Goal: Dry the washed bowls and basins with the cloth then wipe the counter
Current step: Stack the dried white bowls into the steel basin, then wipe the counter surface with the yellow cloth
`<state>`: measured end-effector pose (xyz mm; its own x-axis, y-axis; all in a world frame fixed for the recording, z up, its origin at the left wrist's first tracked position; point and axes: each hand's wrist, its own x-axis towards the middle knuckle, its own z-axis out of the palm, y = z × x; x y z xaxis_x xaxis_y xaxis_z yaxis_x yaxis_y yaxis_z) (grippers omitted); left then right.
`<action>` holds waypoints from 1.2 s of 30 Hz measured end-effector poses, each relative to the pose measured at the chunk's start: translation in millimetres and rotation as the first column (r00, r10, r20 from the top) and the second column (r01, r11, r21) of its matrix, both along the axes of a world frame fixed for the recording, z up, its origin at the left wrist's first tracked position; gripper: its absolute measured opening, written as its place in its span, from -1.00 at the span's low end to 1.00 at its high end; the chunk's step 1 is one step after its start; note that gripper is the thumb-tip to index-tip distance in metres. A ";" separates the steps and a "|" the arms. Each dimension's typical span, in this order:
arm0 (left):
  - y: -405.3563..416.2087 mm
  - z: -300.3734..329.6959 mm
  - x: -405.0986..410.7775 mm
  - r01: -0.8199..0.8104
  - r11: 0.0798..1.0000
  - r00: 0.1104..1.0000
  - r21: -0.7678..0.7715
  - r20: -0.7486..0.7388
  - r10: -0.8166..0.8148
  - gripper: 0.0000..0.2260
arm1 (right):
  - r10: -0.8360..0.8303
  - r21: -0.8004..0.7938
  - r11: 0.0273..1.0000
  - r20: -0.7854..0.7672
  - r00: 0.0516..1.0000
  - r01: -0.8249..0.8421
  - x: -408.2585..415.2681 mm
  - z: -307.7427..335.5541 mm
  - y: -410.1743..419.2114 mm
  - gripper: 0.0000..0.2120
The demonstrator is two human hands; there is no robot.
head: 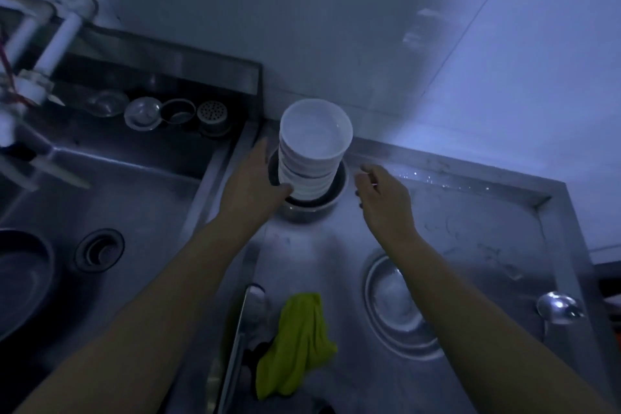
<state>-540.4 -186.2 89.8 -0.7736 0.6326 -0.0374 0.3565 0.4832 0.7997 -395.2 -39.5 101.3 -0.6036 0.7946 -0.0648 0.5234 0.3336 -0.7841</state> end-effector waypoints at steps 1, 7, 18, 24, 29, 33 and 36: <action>-11.7 -1.0 12.1 -0.005 1.000 1.000 0.026 -0.009 0.005 -0.35 | 0.005 -0.007 1.000 0.007 1.000 -0.005 16.1 -6.1 -9.1 -0.77; -85.8 -24.4 105.2 -0.099 0.995 0.990 -0.034 0.098 0.101 -0.52 | 0.284 -0.065 0.958 0.378 0.881 -0.281 95.6 -58.6 -69.1 -0.79; -131.7 -37.8 224.5 -0.204 0.968 0.968 -0.143 0.116 0.221 -0.62 | 0.303 -0.498 0.840 0.105 0.947 -0.214 133.1 -95.4 -122.8 -0.62; -116.0 -11.3 238.7 -0.195 0.973 0.968 -0.122 0.135 0.211 -0.48 | 0.406 -0.387 0.813 -0.159 0.900 -0.435 165.6 -46.3 -106.9 -0.72; -90.2 27.0 237.2 -0.060 0.990 0.927 0.129 0.376 0.007 -0.33 | 0.517 -0.197 0.808 -0.214 0.829 -0.555 195.0 4.4 -82.7 -0.68; -71.8 51.7 238.8 0.074 0.985 0.893 0.158 0.430 -0.137 -0.64 | 0.535 0.042 0.844 -0.133 0.834 -0.535 215.0 30.7 -66.5 -0.82; -61.9 62.4 244.1 0.107 0.976 0.934 0.190 0.318 -0.165 -0.81 | 0.511 0.168 0.852 -0.064 0.857 -0.496 228.3 44.3 -50.3 -0.75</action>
<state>-296.3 -248.1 152.3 -0.6416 0.7501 -0.1603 0.1114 0.2979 0.9481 -166.9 -89.8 145.6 -0.9202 0.3759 0.1088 0.1729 0.6400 -0.7487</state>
